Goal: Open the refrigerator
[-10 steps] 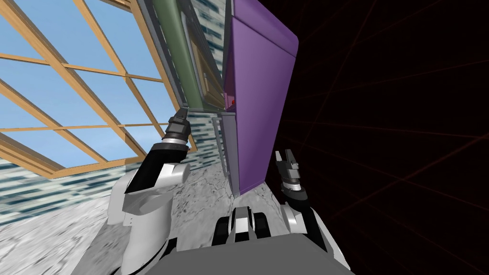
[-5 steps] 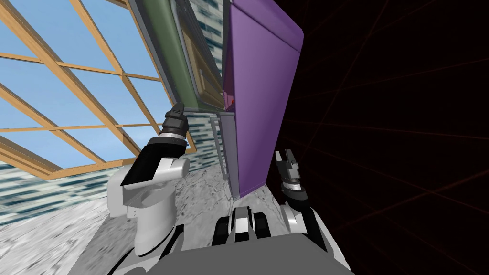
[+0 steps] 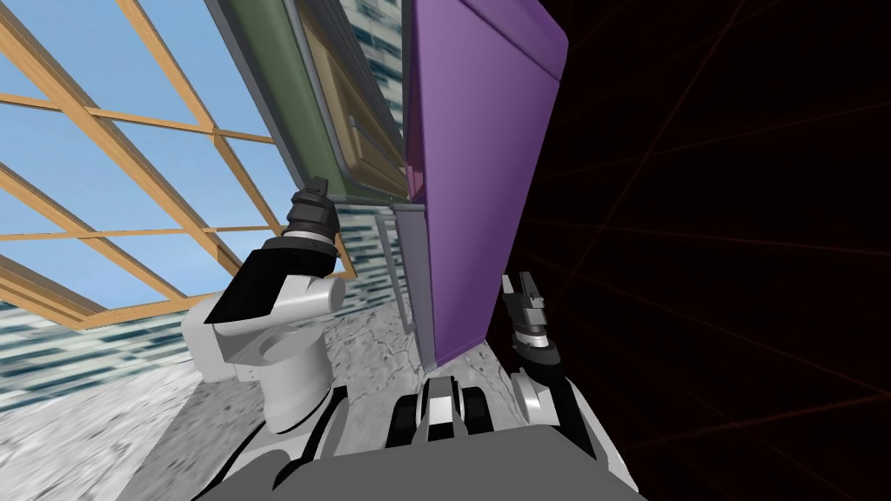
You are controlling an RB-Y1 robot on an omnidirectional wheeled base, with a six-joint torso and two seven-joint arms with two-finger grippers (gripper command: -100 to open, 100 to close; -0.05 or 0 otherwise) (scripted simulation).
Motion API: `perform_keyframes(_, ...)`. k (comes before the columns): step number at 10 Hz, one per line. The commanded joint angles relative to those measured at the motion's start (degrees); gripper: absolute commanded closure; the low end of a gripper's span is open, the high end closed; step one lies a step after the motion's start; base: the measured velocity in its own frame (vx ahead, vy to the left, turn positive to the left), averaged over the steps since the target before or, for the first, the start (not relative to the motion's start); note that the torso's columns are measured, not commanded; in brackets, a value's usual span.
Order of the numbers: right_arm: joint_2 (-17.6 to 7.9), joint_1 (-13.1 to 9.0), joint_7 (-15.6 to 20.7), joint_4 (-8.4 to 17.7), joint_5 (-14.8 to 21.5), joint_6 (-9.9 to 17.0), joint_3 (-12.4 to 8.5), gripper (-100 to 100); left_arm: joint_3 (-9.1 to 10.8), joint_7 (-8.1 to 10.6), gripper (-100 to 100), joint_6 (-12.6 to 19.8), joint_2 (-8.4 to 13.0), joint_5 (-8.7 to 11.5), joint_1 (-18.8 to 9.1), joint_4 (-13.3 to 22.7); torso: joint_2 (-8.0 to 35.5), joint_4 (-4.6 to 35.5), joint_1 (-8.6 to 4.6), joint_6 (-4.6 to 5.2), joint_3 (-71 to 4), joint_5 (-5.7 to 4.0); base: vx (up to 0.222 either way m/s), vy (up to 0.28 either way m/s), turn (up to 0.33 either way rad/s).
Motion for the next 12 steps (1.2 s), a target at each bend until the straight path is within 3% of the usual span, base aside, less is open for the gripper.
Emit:
perform_keyframes(1,0.0,0.0,0.0,0.0,0.0,0.0,0.0,0,0.68,-0.29,-100,4.26,-1.06,-0.87,-3.47,-0.18,0.01,0.01,0.05,-0.01,0.01,0.02,0.085,-0.013,0.031)
perform_keyframes(2,0.0,0.0,0.0,0.0,0.0,0.0,0.0,0,0.68,-0.29,-100,4.55,-1.06,-0.87,-3.47,-0.18,-0.06,-0.01,0.03,-0.01,-0.03,0.01,0.066,-0.011,0.011)
perform_keyframes(4,0.0,0.0,0.0,0.0,0.0,0.0,0.0,0,1.21,-0.55,-100,8.04,-2.22,-1.57,-6.33,-0.39,-0.02,0.01,0.01,0.0,-0.01,0.0,0.073,-0.009,0.019)
perform_keyframes(8,0.0,0.0,0.0,0.0,0.0,0.0,0.0,0,2.02,-0.93,-100,13.36,-5.62,-2.65,-10.67,-1.02,-0.16,-0.02,0.02,0.05,-0.18,-0.04,0.073,-0.023,0.024)
perform_keyframes(11,0.0,-0.01,0.0,0.0,0.0,0.0,0.0,0,2.34,-1.09,-100,15.44,-9.12,-3.08,-12.37,-1.59,-0.37,-0.14,-0.09,0.14,-0.33,-0.1,0.041,-0.013,0.015)
perform_keyframes(12,0.0,-0.01,0.0,0.0,0.0,0.0,0.0,0,2.42,-1.01,-100,14.91,-8.35,-2.99,-12.06,-1.57,-0.45,-0.19,-0.09,0.16,-0.38,-0.09,0.006,0.005,0.014)
